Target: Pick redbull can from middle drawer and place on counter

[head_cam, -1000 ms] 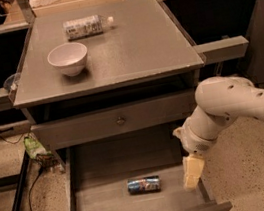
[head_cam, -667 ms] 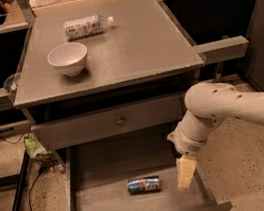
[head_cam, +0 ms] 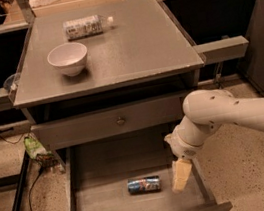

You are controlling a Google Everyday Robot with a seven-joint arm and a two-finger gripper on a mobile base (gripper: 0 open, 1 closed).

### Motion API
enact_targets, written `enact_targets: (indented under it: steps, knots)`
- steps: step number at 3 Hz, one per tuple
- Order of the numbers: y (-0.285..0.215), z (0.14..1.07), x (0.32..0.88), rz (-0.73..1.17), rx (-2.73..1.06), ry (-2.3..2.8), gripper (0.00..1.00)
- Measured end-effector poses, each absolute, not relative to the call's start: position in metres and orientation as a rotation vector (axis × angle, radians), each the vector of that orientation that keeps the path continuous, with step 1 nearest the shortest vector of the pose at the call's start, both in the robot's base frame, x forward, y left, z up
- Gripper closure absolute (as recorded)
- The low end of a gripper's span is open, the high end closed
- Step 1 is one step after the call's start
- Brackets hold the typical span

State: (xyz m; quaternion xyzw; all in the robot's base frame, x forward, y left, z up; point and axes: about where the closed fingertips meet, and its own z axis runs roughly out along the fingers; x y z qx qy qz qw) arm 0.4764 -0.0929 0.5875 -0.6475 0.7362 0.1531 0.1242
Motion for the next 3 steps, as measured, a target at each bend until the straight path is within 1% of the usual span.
enact_targets:
  steps: [2,3]
  knots:
    - [-0.068,0.577,0.492,0.454,-1.857,2.104,0.0]
    - [-0.053,0.557,0.503,0.508,-1.865,2.104,0.0]
